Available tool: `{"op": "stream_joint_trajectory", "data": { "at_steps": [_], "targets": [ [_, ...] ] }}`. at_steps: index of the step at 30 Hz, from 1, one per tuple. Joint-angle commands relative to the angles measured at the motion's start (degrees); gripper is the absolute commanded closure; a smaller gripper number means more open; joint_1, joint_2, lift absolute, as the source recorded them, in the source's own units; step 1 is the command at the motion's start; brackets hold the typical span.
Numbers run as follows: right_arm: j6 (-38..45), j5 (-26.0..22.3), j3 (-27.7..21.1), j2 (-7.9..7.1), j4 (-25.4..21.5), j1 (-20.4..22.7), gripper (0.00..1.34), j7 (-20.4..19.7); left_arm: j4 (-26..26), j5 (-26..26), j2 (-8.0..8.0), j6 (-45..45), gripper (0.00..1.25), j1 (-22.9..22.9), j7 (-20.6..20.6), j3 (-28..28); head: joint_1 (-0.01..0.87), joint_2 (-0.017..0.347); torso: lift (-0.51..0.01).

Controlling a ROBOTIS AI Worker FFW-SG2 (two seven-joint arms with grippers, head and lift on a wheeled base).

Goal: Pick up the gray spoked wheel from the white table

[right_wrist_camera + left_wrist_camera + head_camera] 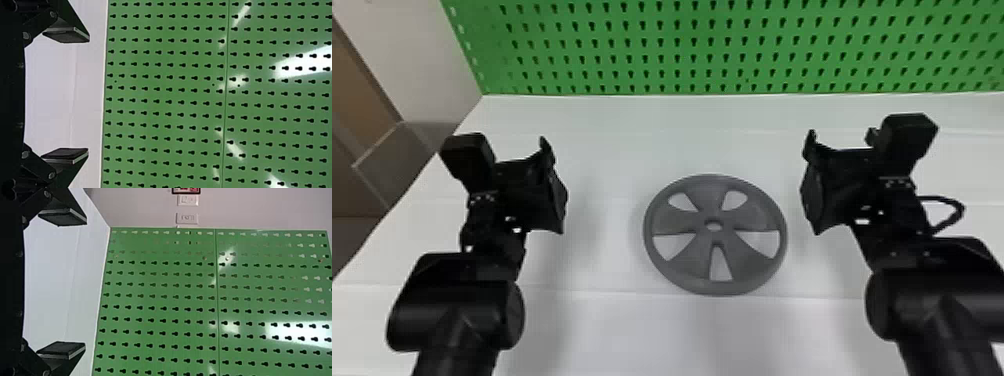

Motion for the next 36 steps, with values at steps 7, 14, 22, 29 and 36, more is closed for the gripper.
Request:
{"op": "stream_joint_trajectory", "data": {
  "at_steps": [7,14,22,29,36],
  "targets": [
    [-3.74,3.75,2.06,-0.40,0.00,0.05,0.26,-3.49,0.00,0.62,0.00,-0.09,0.16,-0.17,-0.42,0.12,0.779,0.107,-0.088],
    [3.82,1.73,3.11,-0.57,-1.58,-0.30,0.26,-4.02,0.00,0.71,0.00,-0.70,0.16,-0.09,-0.50,0.21,0.779,0.107,-0.088],
    [7.95,3.92,3.64,-0.75,-4.13,-0.66,0.26,-3.93,0.00,0.62,0.00,-1.41,0.16,0.00,-0.50,0.30,0.779,0.107,-0.088],
    [23.42,9.20,5.48,-1.36,-11.25,-3.38,0.26,-3.84,0.00,0.62,0.00,-1.76,0.16,0.09,-0.50,0.39,0.779,0.107,-0.088],
    [35.64,7.97,5.05,-0.92,-15.03,-7.07,0.26,-3.05,0.00,0.54,0.00,-1.76,0.16,0.09,-0.50,0.39,0.779,0.107,-0.088]
  ]
}}
